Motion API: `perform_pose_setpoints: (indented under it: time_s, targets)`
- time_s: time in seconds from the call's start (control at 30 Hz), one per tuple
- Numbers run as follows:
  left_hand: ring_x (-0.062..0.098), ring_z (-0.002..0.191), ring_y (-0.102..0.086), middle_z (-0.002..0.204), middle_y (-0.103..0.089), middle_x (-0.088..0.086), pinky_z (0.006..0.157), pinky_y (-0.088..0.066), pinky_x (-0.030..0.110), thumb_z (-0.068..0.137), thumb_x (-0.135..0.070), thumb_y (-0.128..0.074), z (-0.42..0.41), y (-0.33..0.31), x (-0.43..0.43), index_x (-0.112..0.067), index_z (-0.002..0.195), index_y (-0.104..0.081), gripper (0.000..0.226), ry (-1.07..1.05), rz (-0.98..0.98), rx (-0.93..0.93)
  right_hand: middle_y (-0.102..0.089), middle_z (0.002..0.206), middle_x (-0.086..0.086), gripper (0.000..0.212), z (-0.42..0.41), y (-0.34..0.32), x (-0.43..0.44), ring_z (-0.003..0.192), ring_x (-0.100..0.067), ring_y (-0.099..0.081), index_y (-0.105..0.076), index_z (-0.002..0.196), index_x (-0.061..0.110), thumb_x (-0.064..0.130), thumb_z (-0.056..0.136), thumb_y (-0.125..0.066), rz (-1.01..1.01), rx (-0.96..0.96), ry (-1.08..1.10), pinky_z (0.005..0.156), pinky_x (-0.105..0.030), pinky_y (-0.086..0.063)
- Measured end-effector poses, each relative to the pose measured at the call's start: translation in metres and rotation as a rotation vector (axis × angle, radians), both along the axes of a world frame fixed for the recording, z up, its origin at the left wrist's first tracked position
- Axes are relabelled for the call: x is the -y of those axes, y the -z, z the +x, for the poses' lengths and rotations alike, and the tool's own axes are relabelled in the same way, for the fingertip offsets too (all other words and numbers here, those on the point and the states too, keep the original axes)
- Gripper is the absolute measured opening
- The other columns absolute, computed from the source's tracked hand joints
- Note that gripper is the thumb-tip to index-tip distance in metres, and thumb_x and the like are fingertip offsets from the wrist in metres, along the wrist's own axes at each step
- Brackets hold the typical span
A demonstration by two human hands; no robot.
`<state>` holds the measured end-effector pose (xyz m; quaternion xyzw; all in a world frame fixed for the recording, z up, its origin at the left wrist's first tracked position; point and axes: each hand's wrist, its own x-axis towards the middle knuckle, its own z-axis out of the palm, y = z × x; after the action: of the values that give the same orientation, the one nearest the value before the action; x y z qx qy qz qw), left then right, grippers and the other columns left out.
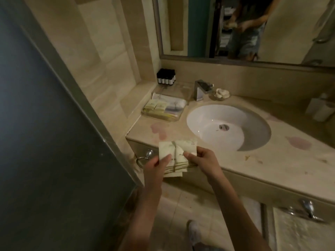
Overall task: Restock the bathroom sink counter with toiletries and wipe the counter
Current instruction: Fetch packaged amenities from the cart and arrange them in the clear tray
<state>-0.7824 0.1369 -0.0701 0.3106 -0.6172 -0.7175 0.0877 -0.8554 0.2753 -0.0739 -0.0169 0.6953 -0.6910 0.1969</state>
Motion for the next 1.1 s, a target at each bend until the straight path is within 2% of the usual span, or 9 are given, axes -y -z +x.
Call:
perform_pose_setpoints:
  time_s: [0.2,0.3,0.37,0.47,0.63,0.77,0.93,1.03,1.1]
  targets:
    - [0.027,0.087,-0.071,0.094,-0.074,0.011,0.080,-0.058,0.044,0.086,-0.020,-0.070,-0.077,0.007,0.002,-0.009,0.107,-0.069,0.024,-0.066,0.021,0.042,-0.075,0.083,-0.001,0.012,-0.081,0.003,0.004,0.071,-0.012,-0.070,-0.068,0.096,0.010,0.008,0.085,-0.069,-0.039,0.059,-0.031,0.060,-0.019,-0.052]
    - [0.026,0.087,-0.071,0.096,-0.074,0.011,0.075,-0.058,0.039,0.086,-0.021,-0.069,-0.096,0.020,0.008,-0.006,0.111,-0.067,0.029,-0.087,0.041,0.096,-0.075,0.088,-0.006,0.012,-0.100,0.017,0.007,0.076,-0.017,-0.071,-0.069,0.097,0.009,0.011,0.085,-0.069,-0.026,0.122,-0.018,0.067,-0.026,-0.057]
    - [0.025,0.082,-0.072,0.093,-0.073,0.011,0.064,-0.057,0.030,0.086,-0.020,-0.069,-0.112,0.026,0.012,-0.005,0.108,-0.067,0.026,-0.097,0.037,0.126,-0.075,0.087,-0.005,0.010,-0.117,0.023,0.009,0.077,-0.018,-0.071,-0.069,0.095,0.011,0.013,0.086,-0.069,-0.019,0.148,0.003,0.072,-0.031,-0.058]
    - [0.017,0.075,-0.070,0.090,-0.072,0.007,0.050,-0.051,0.019,0.087,-0.023,-0.068,-0.142,0.031,0.019,-0.011,0.102,-0.065,0.020,-0.084,0.040,0.178,-0.074,0.084,-0.004,0.007,-0.147,0.027,0.013,0.072,-0.016,-0.069,-0.069,0.093,0.011,0.016,0.088,-0.067,0.008,0.154,0.041,0.070,-0.031,-0.057]
    - [0.018,0.081,-0.068,0.091,-0.071,0.005,0.061,-0.054,0.023,0.087,-0.023,-0.068,-0.206,0.043,0.034,-0.015,0.101,-0.065,0.016,-0.029,0.067,0.163,-0.071,0.084,0.000,0.012,-0.200,0.030,0.023,0.072,-0.011,-0.067,-0.066,0.089,0.016,0.019,0.095,-0.056,0.065,0.137,0.081,0.059,-0.019,-0.053]
    - [0.022,0.081,-0.067,0.090,-0.070,0.010,0.065,-0.054,0.028,0.087,-0.014,-0.068,-0.252,0.057,0.066,-0.006,0.106,-0.065,0.022,-0.048,0.110,0.131,-0.068,0.085,-0.004,0.017,-0.247,0.038,0.045,0.080,-0.019,-0.065,-0.064,0.086,0.016,0.021,0.097,-0.053,0.109,0.192,0.138,0.075,-0.032,-0.055]
    - [0.022,0.078,-0.068,0.093,-0.070,0.013,0.058,-0.054,0.025,0.087,-0.011,-0.067,-0.305,0.077,0.124,0.000,0.110,-0.064,0.026,-0.084,0.118,0.138,-0.068,0.086,-0.006,0.013,-0.311,0.048,0.098,0.077,-0.018,-0.065,-0.067,0.090,0.009,0.017,0.094,-0.058,0.187,0.182,0.118,0.077,-0.034,-0.055]
    - [0.021,0.074,-0.068,0.088,-0.070,0.012,0.062,-0.055,0.031,0.087,-0.008,-0.066,-0.332,0.082,0.158,0.005,0.110,-0.064,0.027,-0.092,0.115,0.131,-0.071,0.087,-0.011,0.013,-0.344,0.062,0.135,0.082,-0.027,-0.068,-0.068,0.083,0.008,0.019,0.089,-0.064,0.292,0.122,0.135,0.083,-0.045,-0.056]
    - [0.014,0.064,-0.069,0.083,-0.068,0.010,0.054,-0.055,0.024,0.087,-0.003,-0.064,-0.346,0.082,0.179,0.006,0.106,-0.063,0.021,-0.095,0.095,0.119,-0.071,0.083,-0.011,0.017,-0.361,0.075,0.155,0.081,-0.029,-0.068,-0.068,0.081,0.007,0.024,0.084,-0.069,0.386,0.084,0.158,0.082,-0.050,-0.055]
